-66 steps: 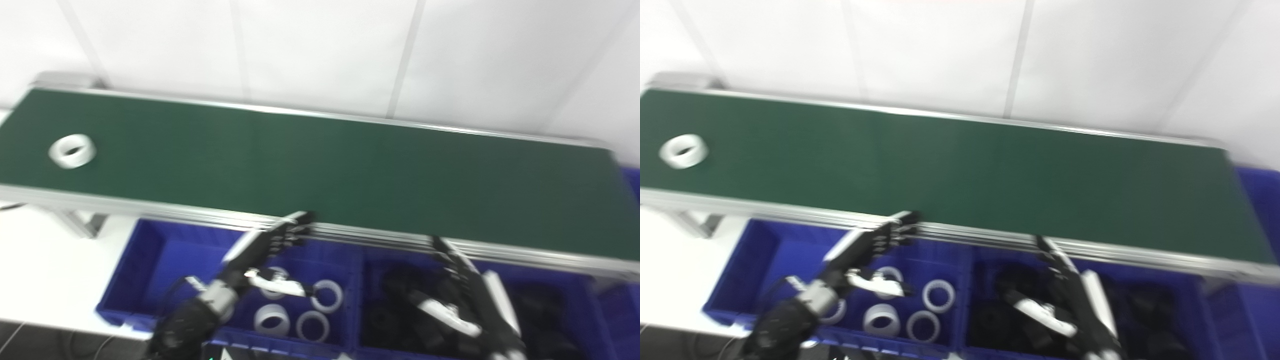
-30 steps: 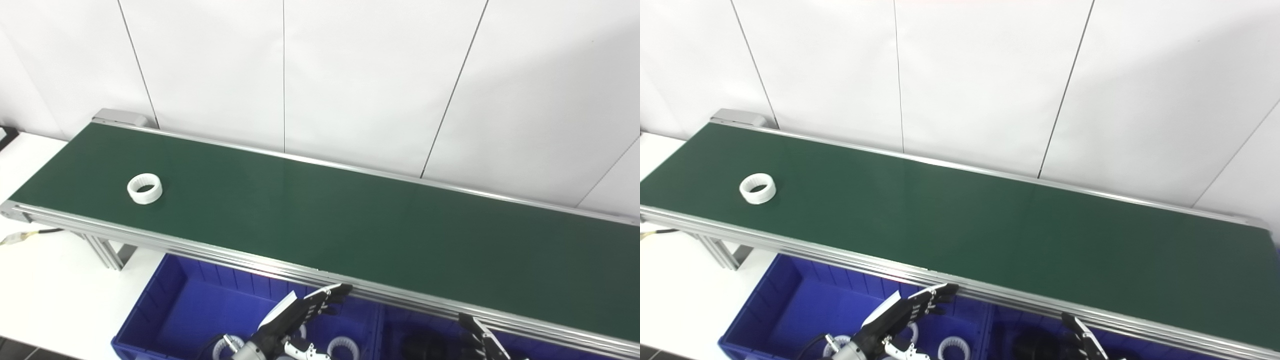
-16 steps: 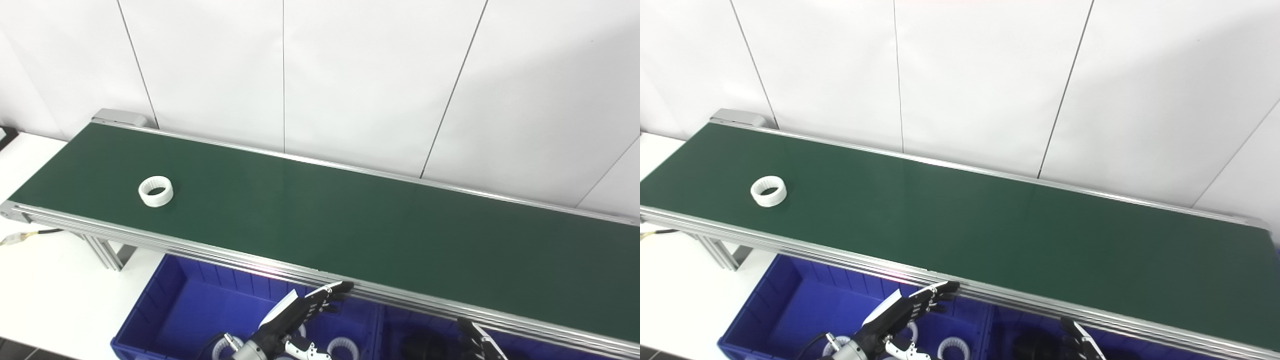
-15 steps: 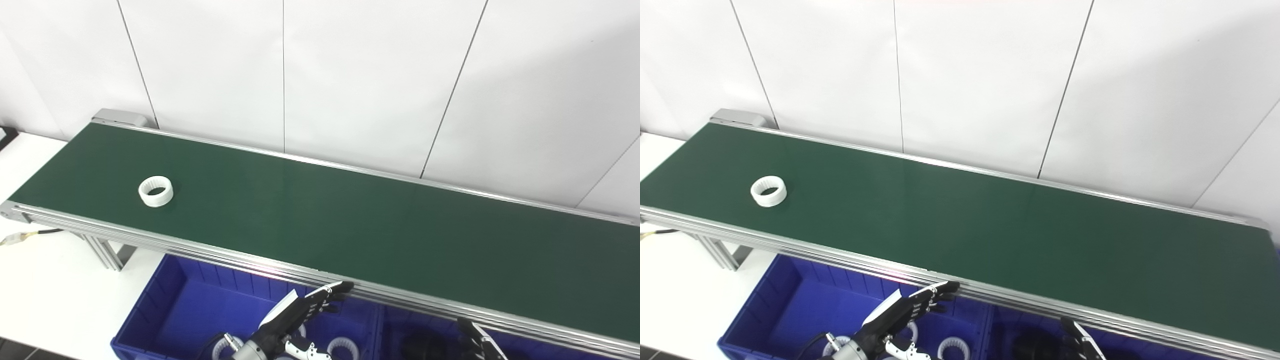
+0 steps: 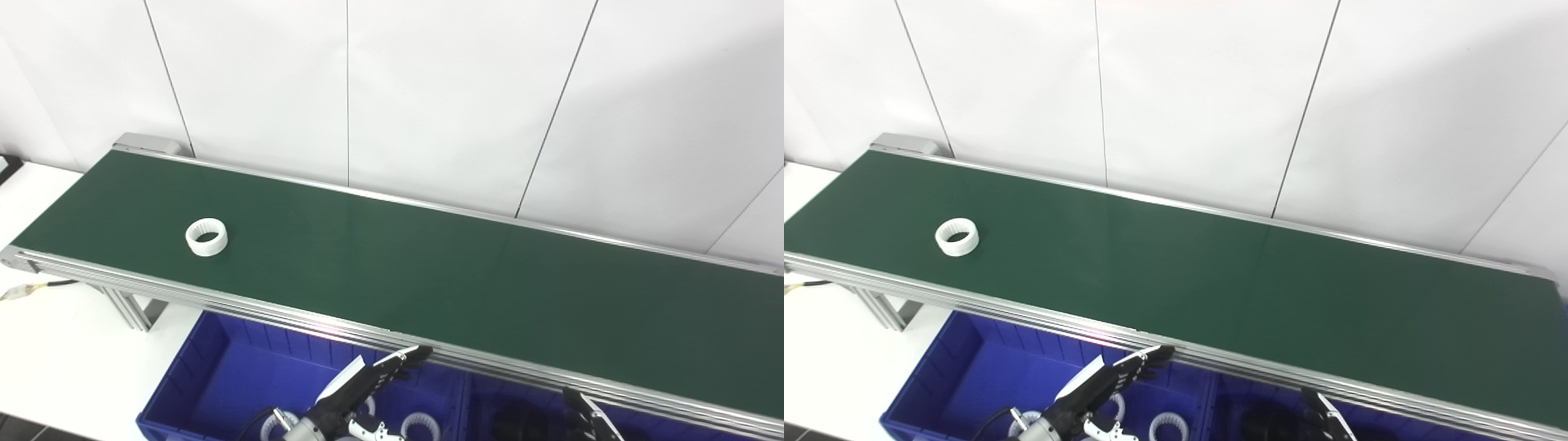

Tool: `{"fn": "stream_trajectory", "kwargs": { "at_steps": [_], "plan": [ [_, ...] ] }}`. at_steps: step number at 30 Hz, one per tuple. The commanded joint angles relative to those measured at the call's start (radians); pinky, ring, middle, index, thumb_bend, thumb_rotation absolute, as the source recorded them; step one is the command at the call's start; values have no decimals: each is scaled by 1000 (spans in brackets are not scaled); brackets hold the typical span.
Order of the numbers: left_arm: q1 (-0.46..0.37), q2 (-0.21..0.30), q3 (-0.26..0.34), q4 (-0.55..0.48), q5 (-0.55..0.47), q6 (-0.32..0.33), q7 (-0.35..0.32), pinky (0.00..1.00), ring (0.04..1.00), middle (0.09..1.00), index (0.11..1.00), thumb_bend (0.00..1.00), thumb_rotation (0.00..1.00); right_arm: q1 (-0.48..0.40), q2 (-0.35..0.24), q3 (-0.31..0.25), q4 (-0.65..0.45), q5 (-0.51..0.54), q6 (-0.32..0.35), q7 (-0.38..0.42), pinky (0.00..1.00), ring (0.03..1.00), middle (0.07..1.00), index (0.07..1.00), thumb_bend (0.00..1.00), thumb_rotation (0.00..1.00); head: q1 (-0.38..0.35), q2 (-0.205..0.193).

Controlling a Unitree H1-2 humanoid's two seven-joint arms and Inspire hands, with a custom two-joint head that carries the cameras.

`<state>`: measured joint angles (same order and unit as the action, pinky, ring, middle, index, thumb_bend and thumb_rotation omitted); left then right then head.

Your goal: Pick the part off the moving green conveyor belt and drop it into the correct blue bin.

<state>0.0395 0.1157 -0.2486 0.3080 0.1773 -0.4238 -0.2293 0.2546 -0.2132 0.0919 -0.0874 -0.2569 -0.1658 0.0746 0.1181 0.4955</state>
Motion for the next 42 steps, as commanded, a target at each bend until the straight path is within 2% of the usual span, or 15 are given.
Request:
{"fn": "stream_trajectory", "kwargs": {
  "at_steps": [1,7,9,11,13,16,19,22,27,29,31,42],
  "plan": [
    [-4,2,-3,-50,16,-45,34,892,917,924,914,928,222,1,0,1,-30,4,-68,-14,758,852,888,886,682,326,-5,2],
    [2,22,-26,-137,58,-46,83,902,916,931,907,915,201,4,-3,6,-40,0,-53,-11,775,857,890,889,674,316,-17,12],
    [-3,36,-23,-187,150,-45,122,891,911,930,909,916,214,1,-1,7,-36,0,-53,-13,775,859,891,888,679,323,-19,15],
    [-13,56,-16,-239,313,-35,168,829,889,936,930,892,288,-3,1,8,-31,-6,-55,-17,776,860,889,887,677,323,-24,16],
    [-32,72,-10,-278,438,-23,209,788,869,934,938,868,317,-8,6,10,-24,-12,-56,-23,779,854,883,882,682,330,-33,18],
    [-71,92,-8,-306,608,-14,296,796,857,907,922,880,321,-12,12,12,-22,-13,-51,-26,783,855,883,882,680,320,-41,18],
    [-102,109,-10,-321,694,-2,337,845,870,900,910,882,306,-16,17,14,-23,-14,-48,-25,779,857,886,886,679,323,-45,22],
    [-127,124,-14,-325,736,8,351,885,885,904,905,875,281,-19,19,15,-24,-17,-42,-23,777,860,893,895,682,347,-44,24],
    [-157,139,-12,-340,769,48,327,901,901,914,897,861,275,-23,21,15,-20,-16,-47,-24,782,864,899,901,684,368,-43,33],
    [-165,143,-13,-344,780,64,324,908,906,914,889,859,272,-23,22,15,-21,-20,-47,-26,785,864,897,898,682,363,-46,26],
    [-174,148,-15,-340,783,71,328,912,905,914,886,849,285,-24,20,16,-19,-23,-52,-26,778,864,897,899,676,360,-37,36],
    [-209,164,-26,-335,811,142,313,960,930,937,898,789,301,-31,24,14,-14,-31,-47,-31,774,858,891,892,677,358,-39,34]
  ]
}}
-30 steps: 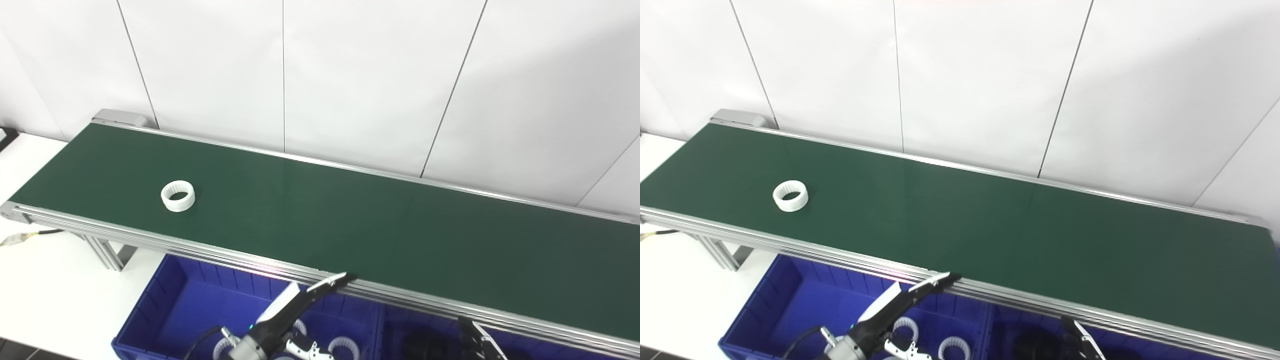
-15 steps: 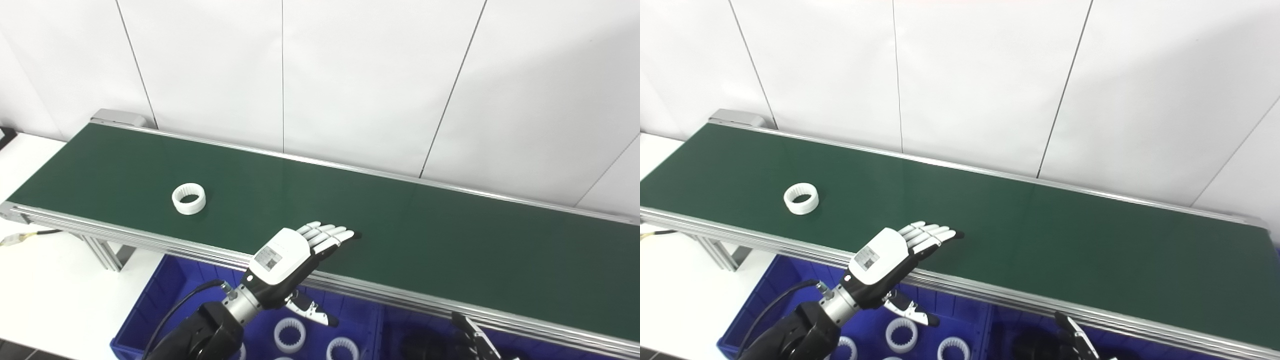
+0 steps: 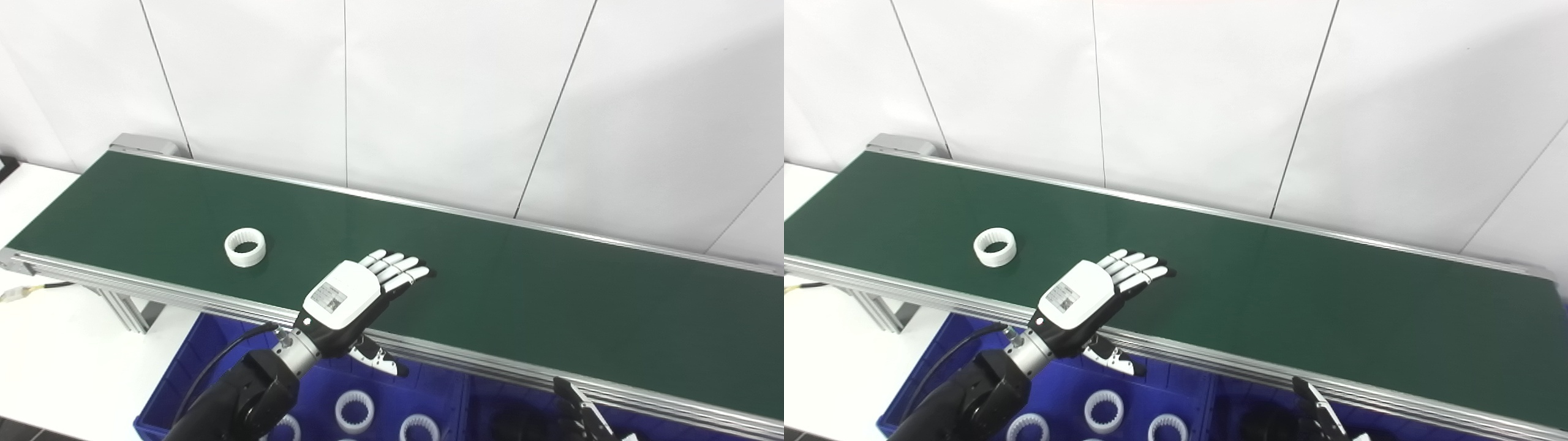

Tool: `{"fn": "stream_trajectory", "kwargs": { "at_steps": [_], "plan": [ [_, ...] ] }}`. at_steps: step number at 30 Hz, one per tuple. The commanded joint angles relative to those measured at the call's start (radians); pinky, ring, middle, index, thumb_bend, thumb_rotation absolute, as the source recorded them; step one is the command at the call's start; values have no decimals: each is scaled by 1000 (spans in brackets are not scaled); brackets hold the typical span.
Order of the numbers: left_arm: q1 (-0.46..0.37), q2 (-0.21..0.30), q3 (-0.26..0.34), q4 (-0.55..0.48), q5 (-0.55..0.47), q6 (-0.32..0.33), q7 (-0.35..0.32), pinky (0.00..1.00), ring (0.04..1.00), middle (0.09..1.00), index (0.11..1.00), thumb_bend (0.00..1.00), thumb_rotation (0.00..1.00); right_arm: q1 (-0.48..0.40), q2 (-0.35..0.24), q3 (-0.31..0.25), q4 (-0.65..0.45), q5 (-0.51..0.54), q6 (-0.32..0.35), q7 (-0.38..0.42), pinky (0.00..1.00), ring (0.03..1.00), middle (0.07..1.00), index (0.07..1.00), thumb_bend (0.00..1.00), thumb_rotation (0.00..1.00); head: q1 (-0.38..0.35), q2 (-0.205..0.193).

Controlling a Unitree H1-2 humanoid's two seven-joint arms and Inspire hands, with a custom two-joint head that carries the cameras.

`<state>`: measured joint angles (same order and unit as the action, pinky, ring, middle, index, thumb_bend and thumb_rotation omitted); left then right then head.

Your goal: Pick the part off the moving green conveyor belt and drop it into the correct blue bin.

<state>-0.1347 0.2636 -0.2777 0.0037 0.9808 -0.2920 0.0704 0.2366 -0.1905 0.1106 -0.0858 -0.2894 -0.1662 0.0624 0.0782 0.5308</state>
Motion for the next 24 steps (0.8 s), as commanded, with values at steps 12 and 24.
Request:
{"fn": "stream_trajectory", "kwargs": {
  "at_steps": [12,24],
  "plan": [
    [-73,30,25,-11,2,83,12,946,936,943,918,780,340,-22,0,-4,14,12,-66,-21,772,860,894,898,682,366,-1,-12],
    [-130,12,52,39,-36,182,15,962,934,944,927,778,388,-24,2,-4,19,13,-77,-27,775,858,891,895,674,334,-1,-18]
  ]
}}
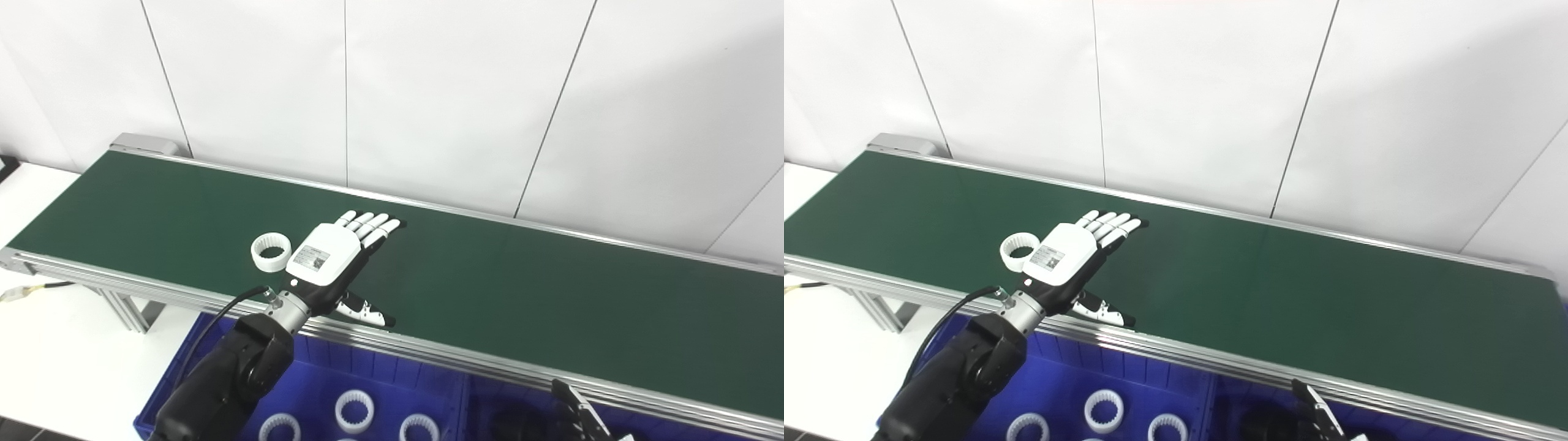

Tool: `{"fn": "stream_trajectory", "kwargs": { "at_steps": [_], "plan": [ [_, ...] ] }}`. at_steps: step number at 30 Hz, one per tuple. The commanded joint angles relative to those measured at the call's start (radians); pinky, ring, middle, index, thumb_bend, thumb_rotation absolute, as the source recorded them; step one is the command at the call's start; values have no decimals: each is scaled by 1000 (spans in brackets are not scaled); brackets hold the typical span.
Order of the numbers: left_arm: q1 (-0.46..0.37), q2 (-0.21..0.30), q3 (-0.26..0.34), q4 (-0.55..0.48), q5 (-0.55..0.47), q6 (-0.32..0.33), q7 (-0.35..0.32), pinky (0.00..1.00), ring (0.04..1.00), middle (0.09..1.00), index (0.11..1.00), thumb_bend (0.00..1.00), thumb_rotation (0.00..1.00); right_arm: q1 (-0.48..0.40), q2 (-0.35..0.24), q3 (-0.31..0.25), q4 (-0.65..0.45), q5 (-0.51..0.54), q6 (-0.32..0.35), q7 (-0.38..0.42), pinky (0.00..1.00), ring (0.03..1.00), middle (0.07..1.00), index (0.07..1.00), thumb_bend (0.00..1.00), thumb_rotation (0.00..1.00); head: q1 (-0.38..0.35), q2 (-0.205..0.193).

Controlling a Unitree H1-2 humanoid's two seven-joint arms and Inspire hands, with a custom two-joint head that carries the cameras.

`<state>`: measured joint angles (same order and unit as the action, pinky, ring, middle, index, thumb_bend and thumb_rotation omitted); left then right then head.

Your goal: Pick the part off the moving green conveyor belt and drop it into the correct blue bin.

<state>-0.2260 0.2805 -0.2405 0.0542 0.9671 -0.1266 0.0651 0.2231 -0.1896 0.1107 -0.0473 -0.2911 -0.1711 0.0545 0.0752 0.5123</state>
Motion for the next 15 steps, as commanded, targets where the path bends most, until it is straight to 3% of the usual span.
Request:
{"fn": "stream_trajectory", "kwargs": {
  "at_steps": [1,15],
  "plan": [
    [-43,-8,16,-9,-25,27,18,964,935,945,928,779,390,-10,2,-5,-19,15,-72,-20,775,858,891,894,678,340,2,0],
    [-113,-36,47,121,-76,136,68,933,931,947,920,798,437,-10,4,-2,-4,29,-112,-25,768,850,889,912,679,352,-1,-5]
  ]
}}
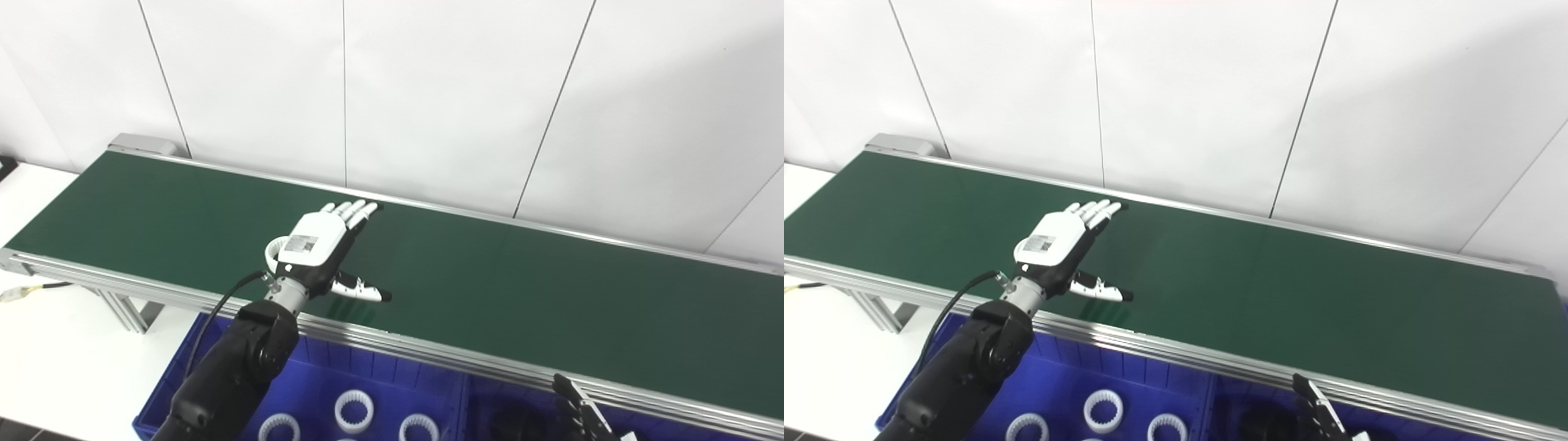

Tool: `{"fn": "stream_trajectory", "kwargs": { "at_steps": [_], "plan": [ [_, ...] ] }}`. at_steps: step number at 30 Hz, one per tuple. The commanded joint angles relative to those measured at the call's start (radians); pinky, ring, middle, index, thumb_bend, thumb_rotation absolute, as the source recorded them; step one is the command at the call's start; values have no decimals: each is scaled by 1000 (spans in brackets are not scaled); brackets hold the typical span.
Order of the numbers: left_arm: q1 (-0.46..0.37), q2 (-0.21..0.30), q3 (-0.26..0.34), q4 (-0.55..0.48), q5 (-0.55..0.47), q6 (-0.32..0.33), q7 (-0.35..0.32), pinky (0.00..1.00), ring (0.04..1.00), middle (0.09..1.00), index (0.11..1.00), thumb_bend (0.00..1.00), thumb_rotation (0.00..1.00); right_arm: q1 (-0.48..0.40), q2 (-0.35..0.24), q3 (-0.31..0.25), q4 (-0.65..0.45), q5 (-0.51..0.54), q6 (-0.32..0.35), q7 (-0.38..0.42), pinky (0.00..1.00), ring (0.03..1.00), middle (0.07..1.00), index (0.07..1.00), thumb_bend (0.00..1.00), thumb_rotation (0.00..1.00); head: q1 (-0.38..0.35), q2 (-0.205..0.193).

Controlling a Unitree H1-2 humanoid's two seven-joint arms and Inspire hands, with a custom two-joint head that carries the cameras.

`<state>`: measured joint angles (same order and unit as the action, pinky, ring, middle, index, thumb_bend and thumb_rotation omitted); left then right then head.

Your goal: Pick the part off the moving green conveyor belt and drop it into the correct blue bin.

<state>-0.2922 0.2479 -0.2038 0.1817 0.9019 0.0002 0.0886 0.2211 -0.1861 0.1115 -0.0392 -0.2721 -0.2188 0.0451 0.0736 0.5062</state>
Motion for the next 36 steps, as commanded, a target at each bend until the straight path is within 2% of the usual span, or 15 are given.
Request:
{"fn": "stream_trajectory", "kwargs": {
  "at_steps": [1,4,9,14,18,30,36],
  "plan": [
    [-57,-8,17,16,-19,15,60,930,930,947,918,799,436,-7,1,-3,-11,10,-67,-16,767,849,888,912,679,354,0,1],
    [-80,-18,26,72,-33,33,101,885,903,921,914,827,459,-6,2,-3,-14,11,-66,-16,766,848,887,918,682,369,-1,-1],
    [-125,-26,26,166,-32,82,164,874,895,909,918,851,484,-6,5,-1,-11,13,-76,-21,761,844,884,916,678,356,-3,-4],
    [-159,-25,20,227,-45,120,194,877,890,908,912,851,470,-5,3,-1,-9,11,-78,-22,760,844,884,918,687,373,-3,-5],
    [-178,-22,17,265,-65,150,193,878,887,914,913,853,471,-5,5,-1,-6,12,-86,-23,759,843,885,915,690,384,-6,-5],
    [-204,-1,-19,369,-81,173,222,876,894,921,897,869,409,2,2,-3,-13,21,-96,-20,768,847,889,914,671,360,-2,1],
    [-188,11,-43,355,-76,209,177,889,916,944,901,865,362,1,4,-4,-14,25,-89,-19,772,846,887,908,674,356,-3,2]
  ]
}}
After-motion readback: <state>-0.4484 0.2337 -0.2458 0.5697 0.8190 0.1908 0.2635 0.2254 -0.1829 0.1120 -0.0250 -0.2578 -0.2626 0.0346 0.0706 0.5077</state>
